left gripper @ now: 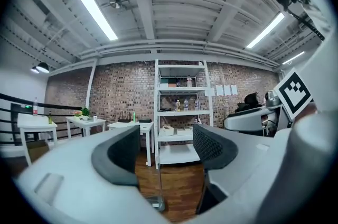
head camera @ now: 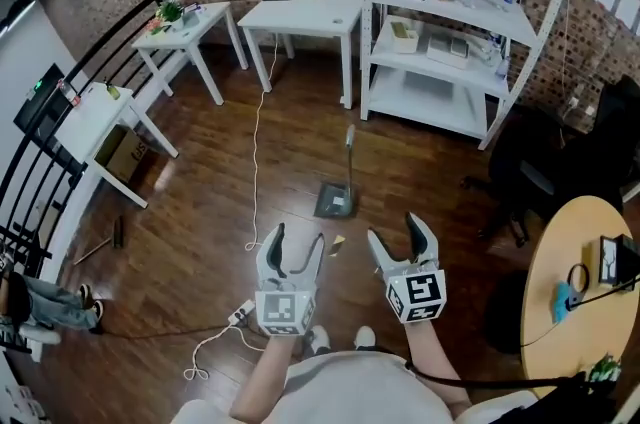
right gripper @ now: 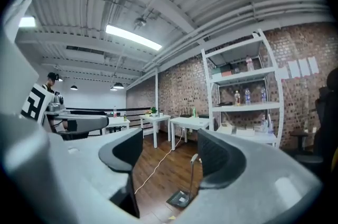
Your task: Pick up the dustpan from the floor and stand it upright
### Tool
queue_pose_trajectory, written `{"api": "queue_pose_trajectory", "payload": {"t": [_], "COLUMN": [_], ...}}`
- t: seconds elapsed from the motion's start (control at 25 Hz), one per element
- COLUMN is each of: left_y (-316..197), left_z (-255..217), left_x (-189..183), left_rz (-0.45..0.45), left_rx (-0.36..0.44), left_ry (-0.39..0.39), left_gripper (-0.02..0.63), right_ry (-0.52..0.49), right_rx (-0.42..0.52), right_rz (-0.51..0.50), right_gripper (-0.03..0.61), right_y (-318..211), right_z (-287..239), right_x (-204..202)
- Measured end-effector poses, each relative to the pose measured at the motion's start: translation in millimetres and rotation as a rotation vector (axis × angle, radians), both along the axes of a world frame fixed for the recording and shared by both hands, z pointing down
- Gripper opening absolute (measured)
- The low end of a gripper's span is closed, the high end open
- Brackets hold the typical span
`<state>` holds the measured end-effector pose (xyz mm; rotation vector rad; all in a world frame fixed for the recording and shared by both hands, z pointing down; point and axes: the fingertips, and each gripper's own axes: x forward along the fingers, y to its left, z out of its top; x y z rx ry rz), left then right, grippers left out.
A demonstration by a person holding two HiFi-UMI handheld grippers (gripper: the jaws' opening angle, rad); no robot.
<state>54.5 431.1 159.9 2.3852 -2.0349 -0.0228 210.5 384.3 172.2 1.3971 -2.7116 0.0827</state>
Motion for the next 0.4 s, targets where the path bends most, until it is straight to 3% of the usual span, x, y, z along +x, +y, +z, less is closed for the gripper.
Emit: {"api": "queue_pose_trajectory", "payload": {"t": [0.2, 0.4], "left_y": [20, 25], "left_z": [-9, -13], "left_x": [-30, -38], "left_rz": [-0.075, -0.061], "left_rx": [0.038, 0.07], "left_ry": [-0.012, -0.024], "left_gripper": [0.302, 0.302], "right_ry": [0.03, 0.036], "right_rx": [0.07, 0.096], "right_rz": [0.008, 0.013], "right_gripper": [0.313, 0.313], "right_y": [16, 23], "right_z": [-21, -20], "right_x": [-14, -24]}}
